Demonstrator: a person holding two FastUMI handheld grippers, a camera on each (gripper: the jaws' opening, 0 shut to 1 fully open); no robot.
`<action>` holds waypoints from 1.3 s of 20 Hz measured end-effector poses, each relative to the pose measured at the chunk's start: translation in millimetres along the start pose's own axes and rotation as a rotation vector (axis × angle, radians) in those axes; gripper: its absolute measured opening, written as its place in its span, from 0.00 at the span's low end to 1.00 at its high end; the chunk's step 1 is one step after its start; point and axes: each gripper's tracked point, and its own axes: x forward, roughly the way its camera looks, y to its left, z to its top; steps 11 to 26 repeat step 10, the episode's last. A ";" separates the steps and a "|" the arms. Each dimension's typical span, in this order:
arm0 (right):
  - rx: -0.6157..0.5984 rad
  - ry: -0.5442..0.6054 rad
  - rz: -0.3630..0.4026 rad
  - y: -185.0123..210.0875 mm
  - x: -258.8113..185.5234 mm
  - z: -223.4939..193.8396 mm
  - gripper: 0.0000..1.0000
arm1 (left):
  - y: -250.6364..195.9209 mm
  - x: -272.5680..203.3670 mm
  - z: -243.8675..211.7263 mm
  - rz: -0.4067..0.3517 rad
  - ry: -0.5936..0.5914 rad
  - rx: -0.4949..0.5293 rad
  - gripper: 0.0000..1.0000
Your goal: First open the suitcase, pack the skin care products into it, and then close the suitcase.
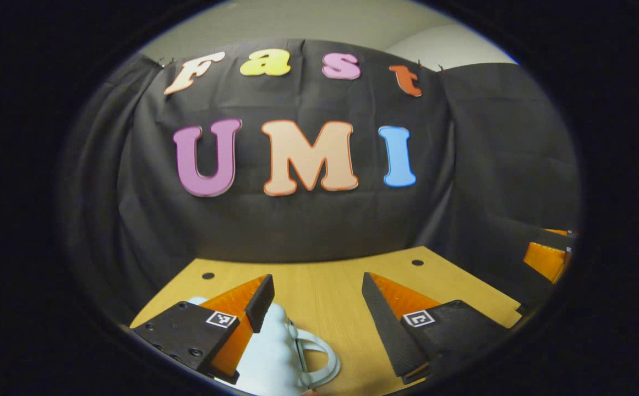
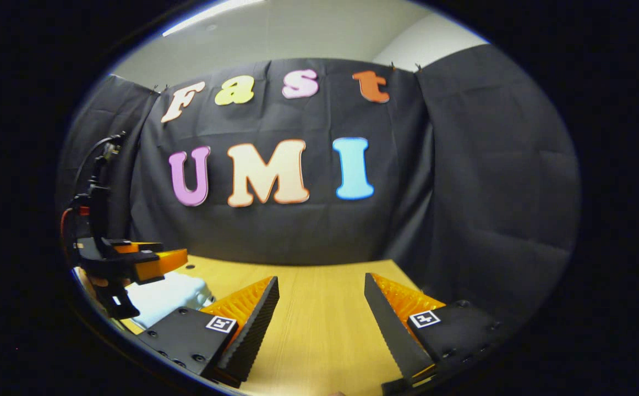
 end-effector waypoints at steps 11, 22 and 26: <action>-0.069 -0.287 0.057 20.3 -7.5 102.8 0.98 | -24.1 -16.2 105.8 -0.013 -0.191 -0.025 0.96; -0.069 -0.287 0.057 20.3 -7.5 102.8 0.98 | -24.1 -16.2 105.8 -0.013 -0.191 -0.025 0.96; -0.069 -0.287 0.057 20.3 -7.5 102.8 0.98 | -24.1 -16.2 105.8 -0.013 -0.191 -0.025 0.96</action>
